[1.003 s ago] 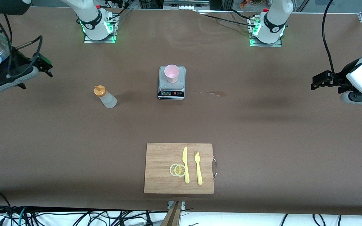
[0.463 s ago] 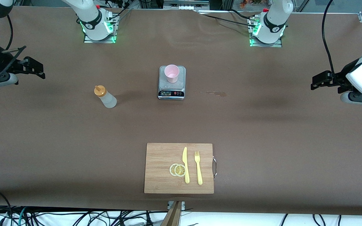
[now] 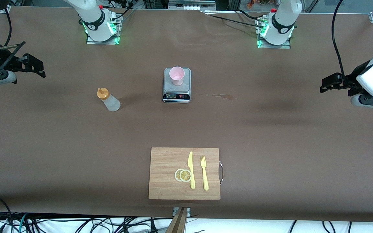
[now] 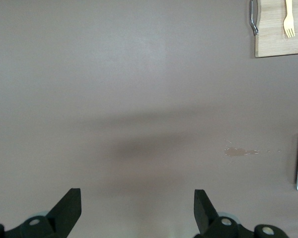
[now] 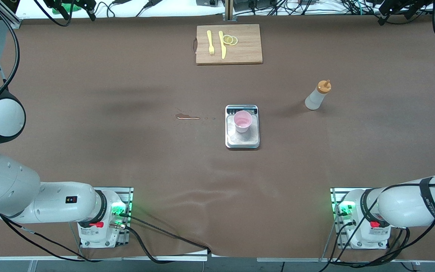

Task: Add sauce to pink cup with both arms

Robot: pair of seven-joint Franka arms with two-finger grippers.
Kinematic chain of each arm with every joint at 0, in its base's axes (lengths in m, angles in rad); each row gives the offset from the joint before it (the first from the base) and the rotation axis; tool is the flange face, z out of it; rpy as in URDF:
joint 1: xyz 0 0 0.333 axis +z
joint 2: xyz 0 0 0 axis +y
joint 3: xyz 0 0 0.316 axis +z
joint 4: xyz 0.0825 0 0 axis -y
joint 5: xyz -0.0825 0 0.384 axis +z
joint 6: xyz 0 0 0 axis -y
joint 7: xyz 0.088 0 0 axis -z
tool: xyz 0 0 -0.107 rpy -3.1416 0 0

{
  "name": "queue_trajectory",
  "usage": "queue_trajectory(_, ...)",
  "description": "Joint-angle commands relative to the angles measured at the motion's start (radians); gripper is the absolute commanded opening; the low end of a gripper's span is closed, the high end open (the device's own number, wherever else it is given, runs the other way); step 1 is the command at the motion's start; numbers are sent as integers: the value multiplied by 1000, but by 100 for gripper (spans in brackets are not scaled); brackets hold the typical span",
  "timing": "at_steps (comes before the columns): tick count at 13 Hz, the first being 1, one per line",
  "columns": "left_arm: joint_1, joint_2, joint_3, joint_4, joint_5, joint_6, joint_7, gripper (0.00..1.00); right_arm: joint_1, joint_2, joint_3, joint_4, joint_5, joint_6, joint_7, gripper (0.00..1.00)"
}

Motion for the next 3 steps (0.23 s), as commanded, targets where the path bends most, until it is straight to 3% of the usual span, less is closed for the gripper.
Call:
queue_trajectory(1, -1, 12, 0, 30, -14, -18, 5, 100, -16, -2, 18, 18, -11, -21, 17, 100)
queue_trajectory(3, -1, 12, 0, 30, -15, -18, 4, 100, -16, -4, 18, 18, -13, -23, 16, 100)
